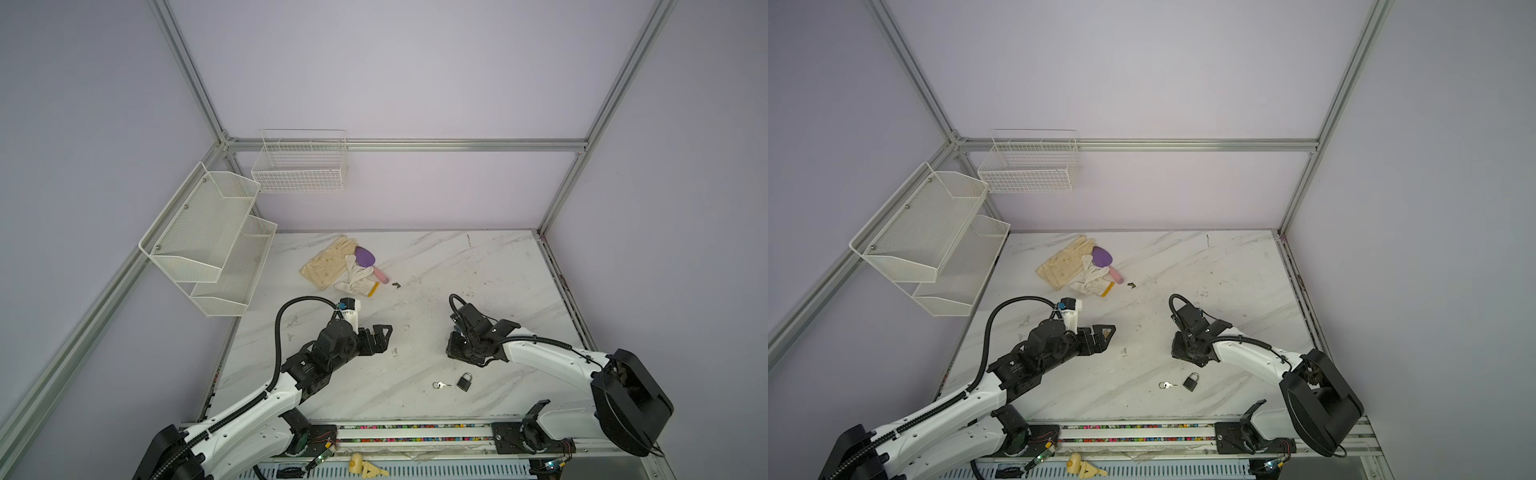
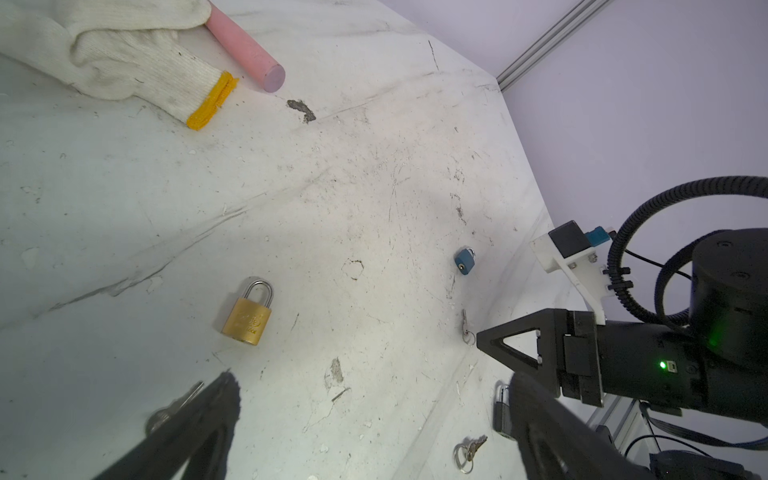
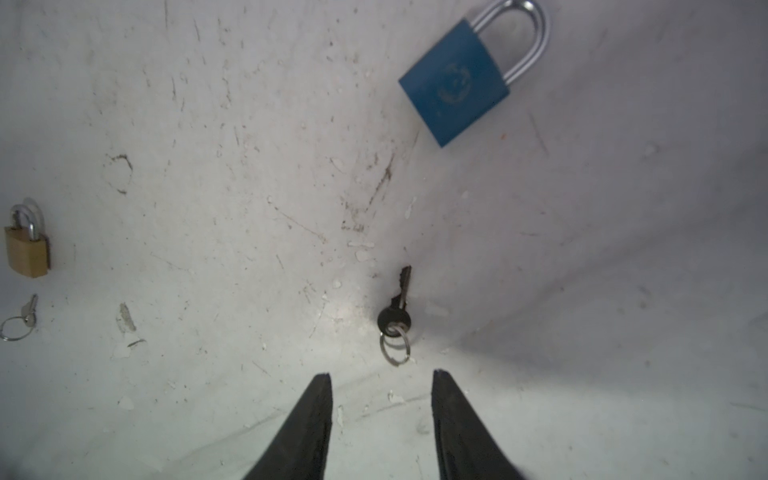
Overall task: Unlock with the key
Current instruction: 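Lower the right gripper onto the black-headed key and close on its ring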
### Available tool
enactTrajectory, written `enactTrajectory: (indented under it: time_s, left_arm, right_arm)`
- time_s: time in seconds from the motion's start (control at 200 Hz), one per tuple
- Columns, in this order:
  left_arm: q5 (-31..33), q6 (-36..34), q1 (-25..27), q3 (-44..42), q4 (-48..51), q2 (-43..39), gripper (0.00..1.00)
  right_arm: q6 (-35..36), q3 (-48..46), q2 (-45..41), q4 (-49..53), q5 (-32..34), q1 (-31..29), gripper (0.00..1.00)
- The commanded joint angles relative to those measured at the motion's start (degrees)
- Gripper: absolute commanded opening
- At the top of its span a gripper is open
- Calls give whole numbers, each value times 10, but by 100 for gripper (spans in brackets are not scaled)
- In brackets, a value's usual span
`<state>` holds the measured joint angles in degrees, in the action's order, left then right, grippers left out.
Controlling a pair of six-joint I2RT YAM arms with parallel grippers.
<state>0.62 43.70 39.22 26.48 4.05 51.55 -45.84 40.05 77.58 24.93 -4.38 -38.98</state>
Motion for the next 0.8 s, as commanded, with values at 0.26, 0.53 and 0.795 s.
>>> enactTrajectory:
  time_s: [0.26,0.53,0.795]
  left_arm:
    - [-9,-22,19,69,-33,25,100]
    - [-4,-23,30,72,-38,37,100]
    - [0,-26,32,72,-39,42,100]
  right_arm:
    - [-15,-28,8,-30,-1,6,36]
    - [-15,-37,29,-52,-12,10,29]
    - [-13,-34,41,-62,-13,10,21]
